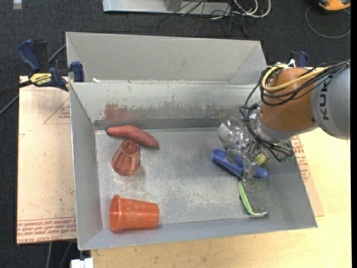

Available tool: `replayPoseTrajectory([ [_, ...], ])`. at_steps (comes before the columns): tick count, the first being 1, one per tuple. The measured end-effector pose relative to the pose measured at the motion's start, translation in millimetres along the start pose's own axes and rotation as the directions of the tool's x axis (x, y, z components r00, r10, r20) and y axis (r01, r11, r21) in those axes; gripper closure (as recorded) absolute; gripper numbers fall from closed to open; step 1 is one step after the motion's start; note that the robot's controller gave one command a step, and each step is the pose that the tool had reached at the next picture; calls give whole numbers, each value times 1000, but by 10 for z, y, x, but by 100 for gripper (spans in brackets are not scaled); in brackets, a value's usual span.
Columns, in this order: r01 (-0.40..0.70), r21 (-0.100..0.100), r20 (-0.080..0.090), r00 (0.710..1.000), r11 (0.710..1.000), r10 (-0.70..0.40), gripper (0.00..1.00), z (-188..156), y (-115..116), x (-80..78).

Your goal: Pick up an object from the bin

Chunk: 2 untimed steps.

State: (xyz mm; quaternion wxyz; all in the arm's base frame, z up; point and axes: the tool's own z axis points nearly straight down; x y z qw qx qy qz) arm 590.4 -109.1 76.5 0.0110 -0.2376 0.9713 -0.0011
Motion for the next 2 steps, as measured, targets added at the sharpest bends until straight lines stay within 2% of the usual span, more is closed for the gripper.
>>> replayPoseTrajectory([
  [2,0,0,0,1000,1000,0,100,0,-1,1],
])
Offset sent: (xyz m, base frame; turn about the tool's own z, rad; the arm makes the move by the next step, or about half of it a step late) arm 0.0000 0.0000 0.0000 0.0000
